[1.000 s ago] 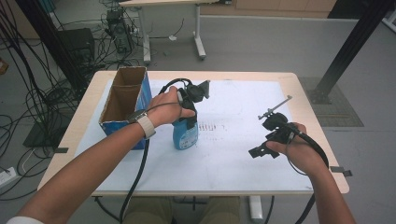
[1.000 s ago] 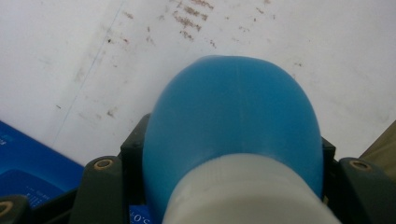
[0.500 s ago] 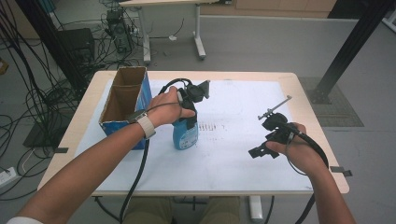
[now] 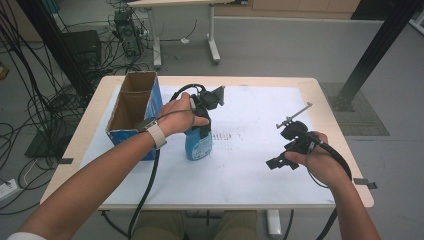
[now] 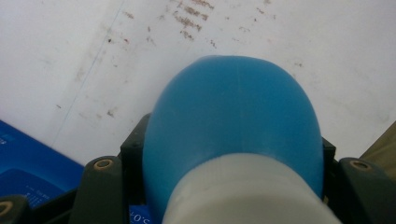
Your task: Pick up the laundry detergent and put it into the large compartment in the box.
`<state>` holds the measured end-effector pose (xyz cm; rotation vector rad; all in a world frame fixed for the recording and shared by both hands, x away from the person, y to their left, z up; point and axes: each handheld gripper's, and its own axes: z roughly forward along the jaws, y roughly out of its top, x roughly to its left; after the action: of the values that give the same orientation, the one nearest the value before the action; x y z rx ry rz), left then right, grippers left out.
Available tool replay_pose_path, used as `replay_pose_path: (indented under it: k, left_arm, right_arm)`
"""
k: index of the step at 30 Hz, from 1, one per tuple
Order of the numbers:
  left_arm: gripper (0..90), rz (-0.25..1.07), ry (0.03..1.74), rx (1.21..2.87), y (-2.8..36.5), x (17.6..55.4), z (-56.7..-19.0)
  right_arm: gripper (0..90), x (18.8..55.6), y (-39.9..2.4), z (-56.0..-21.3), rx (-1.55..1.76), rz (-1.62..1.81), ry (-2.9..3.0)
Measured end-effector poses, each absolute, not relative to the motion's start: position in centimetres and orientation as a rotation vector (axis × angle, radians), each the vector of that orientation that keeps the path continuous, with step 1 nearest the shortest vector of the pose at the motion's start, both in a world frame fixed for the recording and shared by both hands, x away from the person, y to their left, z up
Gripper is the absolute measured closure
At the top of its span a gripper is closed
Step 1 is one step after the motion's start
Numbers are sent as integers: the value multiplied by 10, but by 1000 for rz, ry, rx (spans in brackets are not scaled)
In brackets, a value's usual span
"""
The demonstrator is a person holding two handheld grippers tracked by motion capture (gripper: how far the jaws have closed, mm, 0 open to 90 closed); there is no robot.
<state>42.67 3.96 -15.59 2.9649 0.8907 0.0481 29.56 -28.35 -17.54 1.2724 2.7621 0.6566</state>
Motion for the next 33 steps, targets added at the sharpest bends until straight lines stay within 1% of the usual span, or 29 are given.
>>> replay_pose_path:
  k: [33]
  left_arm:
    - [386, 50, 893, 2965, 39, 427, -156]
  right_arm:
    - [86, 294, -284, -174, 1273, 661, 2756]
